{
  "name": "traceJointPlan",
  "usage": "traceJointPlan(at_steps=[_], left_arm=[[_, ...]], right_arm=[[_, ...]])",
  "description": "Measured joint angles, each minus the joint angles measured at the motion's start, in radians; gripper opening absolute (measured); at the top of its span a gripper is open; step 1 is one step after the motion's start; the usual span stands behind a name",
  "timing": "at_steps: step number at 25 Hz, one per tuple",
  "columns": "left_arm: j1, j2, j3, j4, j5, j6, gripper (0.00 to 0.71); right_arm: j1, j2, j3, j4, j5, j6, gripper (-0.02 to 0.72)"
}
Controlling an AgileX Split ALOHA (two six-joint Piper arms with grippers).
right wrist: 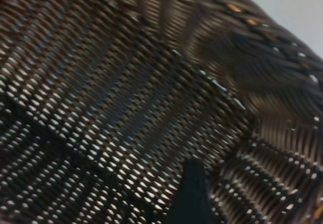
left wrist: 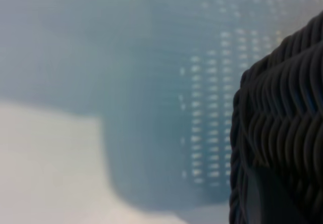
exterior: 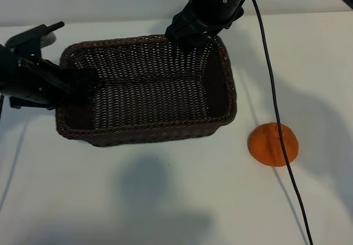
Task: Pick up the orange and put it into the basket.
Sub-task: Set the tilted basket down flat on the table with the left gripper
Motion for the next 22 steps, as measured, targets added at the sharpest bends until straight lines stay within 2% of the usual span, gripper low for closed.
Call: traceJointPlan(at_steps=[6, 15, 22], left_arm=[[0.000, 0.068, -0.001, -0.099, -0.021, 0.110, 0.151], [0.000, 0.111, -0.001, -0.102, -0.086, 0.137, 0.151], [0.000, 0.144, -0.005, -0.106, -0.093, 0.157, 0.151]], right_arm=[[0.000, 0.000, 0.000, -0.001, 0.000, 0.000, 0.595], [0.000, 0.000, 0.000, -0.002, 0.000, 0.000, 0.595], [0.000, 0.000, 0.000, -0.003, 0.000, -0.001, 0.595]])
